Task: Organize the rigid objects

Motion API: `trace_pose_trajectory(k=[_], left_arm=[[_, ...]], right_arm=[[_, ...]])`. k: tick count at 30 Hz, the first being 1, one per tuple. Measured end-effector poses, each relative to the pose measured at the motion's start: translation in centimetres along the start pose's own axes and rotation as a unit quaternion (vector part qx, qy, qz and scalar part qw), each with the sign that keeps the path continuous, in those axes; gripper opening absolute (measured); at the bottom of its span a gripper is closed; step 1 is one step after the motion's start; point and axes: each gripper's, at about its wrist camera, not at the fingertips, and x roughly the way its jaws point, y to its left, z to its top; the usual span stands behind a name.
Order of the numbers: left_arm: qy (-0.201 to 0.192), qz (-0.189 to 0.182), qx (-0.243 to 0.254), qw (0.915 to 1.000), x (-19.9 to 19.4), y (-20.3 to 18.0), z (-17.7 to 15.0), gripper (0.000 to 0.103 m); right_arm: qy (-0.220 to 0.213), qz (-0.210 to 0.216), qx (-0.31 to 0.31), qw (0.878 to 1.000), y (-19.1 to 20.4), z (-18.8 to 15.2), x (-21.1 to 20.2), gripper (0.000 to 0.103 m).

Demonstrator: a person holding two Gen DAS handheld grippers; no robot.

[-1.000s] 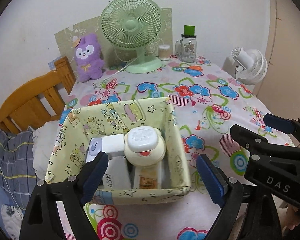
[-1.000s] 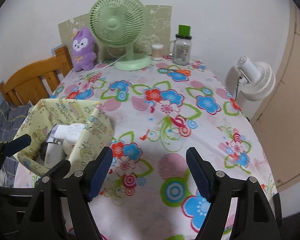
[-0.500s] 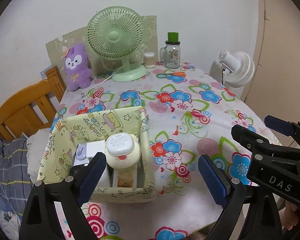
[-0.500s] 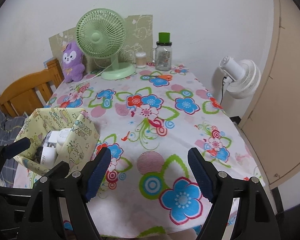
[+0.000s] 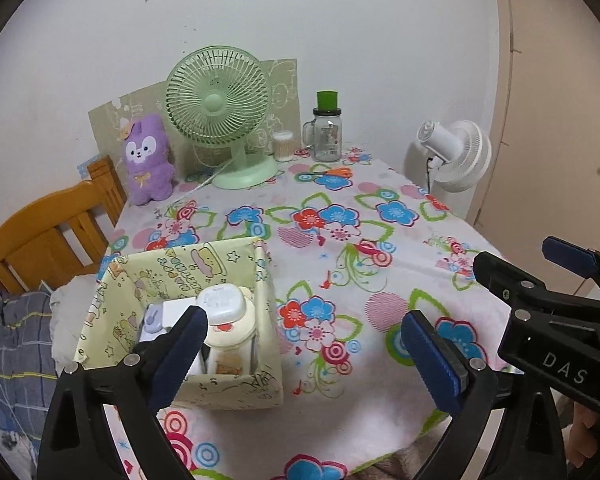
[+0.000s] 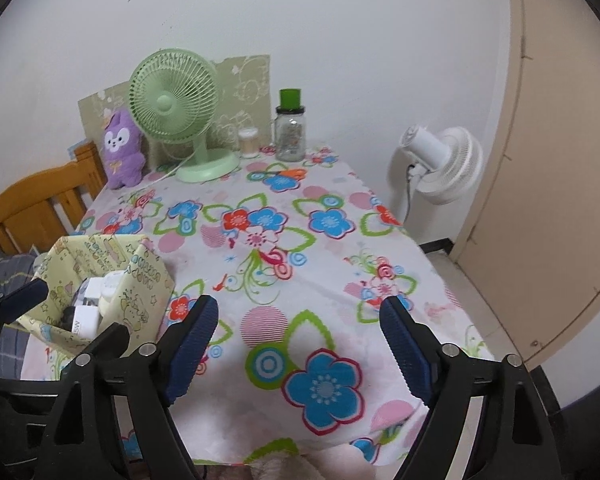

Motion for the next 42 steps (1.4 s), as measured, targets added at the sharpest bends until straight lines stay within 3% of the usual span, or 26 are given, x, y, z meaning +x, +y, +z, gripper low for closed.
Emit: trace_pose_trajectory(k=[19,42], left_arm=[[-0.033,-0.006,-0.019,0.9993,-2.8,0.7,-0.8,0.103],[-0.041,-0.002,-0.021,0.9989,-2.9,1.2,-1.0,0.103]], right_arm=[[-0.063,-0.011,0.014,0.998,-0.6,-1.1,-4.0,0.096],[-0.07,-0.01,0.012,0.997,-0.1,-1.2,-4.3,0.097]])
